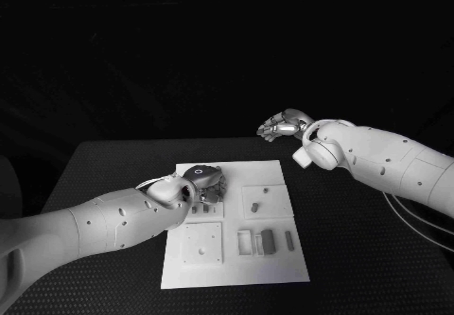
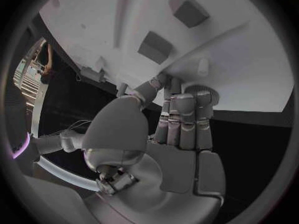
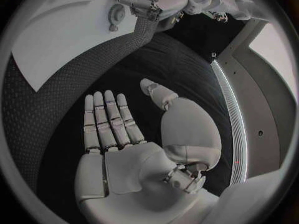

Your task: Assemble the parts on the task board

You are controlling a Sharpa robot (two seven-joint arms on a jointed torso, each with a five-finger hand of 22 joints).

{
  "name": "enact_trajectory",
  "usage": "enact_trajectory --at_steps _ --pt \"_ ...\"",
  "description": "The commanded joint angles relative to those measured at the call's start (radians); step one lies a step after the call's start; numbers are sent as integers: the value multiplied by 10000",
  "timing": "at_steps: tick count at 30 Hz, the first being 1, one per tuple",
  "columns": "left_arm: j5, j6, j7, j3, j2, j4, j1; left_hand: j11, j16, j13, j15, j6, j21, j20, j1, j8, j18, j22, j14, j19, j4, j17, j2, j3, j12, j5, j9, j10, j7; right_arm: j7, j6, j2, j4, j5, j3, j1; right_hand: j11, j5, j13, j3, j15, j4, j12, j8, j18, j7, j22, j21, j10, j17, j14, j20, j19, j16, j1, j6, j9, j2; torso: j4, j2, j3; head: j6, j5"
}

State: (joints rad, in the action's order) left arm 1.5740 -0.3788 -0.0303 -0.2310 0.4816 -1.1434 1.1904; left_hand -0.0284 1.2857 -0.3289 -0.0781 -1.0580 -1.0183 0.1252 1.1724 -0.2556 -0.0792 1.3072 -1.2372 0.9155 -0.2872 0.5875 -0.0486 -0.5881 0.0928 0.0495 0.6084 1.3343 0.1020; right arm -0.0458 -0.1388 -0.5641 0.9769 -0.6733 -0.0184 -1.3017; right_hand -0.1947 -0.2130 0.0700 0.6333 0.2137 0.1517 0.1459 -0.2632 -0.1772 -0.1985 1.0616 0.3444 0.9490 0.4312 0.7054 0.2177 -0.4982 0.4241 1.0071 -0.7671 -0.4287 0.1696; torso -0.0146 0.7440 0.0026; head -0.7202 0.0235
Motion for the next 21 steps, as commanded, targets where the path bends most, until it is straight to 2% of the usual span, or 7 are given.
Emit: enact_trajectory --at_steps 1,7,12,17,19,21 --pt "-133 -168 -26 -21 40 -52 -43 -14 54 4 -41 -92 29 394 -19 -42 -258 -11 -36 68 -21 -16 125 -50 1 35 11 73 -5 -114 134 6 1 1 4 1 -51 -67 -7 -38 4 3 -54 -32 103 -188 13 -54 49 -17 -83 4 56 -34 -54 72 12 -65 4 -1 -1 16 -7" --pt "-450 -332 27 -2 113 -169 -43 -11 52 12 -45 -90 30 404 -18 -42 -258 -13 -48 84 -22 -28 138 -49 -9 36 11 84 -5 -116 136 10 -14 2 4 1 -51 -69 -7 -39 4 3 -57 -34 103 -188 17 -58 50 -17 -84 4 55 -33 -54 72 14 -69 -1 -3 -7 39 -10" --pt "-696 -418 63 101 211 -345 -42 -9 50 20 -49 -86 30 412 -18 -40 -257 -15 -59 100 -22 -37 148 -48 -21 36 11 89 -4 -118 141 4 -19 2 4 1 -50 -70 -7 -40 4 4 -58 -35 103 -188 19 -62 51 -18 -85 4 55 -33 -54 72 16 -70 -5 0 -4 58 -15" --pt "-914 -396 185 356 295 -444 -42 -7 46 27 -52 -85 32 417 -23 -40 -256 -17 -65 112 -19 -46 155 -46 -29 37 11 94 -3 -111 140 -14 -14 2 4 1 -50 -71 -7 -42 3 5 -60 -36 103 -188 22 -65 51 -19 -86 4 54 -33 -55 73 18 -71 -15 -6 -7 79 -34" --pt "-1022 -402 225 516 318 -445 -42 -6 36 33 -53 -81 38 420 -26 -38 -253 -20 -59 114 -18 -56 169 -50 -38 39 11 97 -2 -114 139 -19 -12 2 4 1 -50 -71 -7 -43 3 5 -61 -36 103 -188 23 -67 52 -19 -86 4 54 -33 -56 73 18 -72 -21 -3 -4 85 -33" --pt "-1112 -404 263 599 397 -514 -42 -6 30 37 -53 -77 43 422 -26 -36 -250 -22 -56 112 -21 -63 175 -52 -45 39 11 97 -1 -114 139 -29 -13 2 4 1 -50 -71 -7 -44 3 6 -62 -37 103 -188 24 -68 52 -19 -86 3 53 -32 -55 73 19 -71 -21 0 -4 94 -49"
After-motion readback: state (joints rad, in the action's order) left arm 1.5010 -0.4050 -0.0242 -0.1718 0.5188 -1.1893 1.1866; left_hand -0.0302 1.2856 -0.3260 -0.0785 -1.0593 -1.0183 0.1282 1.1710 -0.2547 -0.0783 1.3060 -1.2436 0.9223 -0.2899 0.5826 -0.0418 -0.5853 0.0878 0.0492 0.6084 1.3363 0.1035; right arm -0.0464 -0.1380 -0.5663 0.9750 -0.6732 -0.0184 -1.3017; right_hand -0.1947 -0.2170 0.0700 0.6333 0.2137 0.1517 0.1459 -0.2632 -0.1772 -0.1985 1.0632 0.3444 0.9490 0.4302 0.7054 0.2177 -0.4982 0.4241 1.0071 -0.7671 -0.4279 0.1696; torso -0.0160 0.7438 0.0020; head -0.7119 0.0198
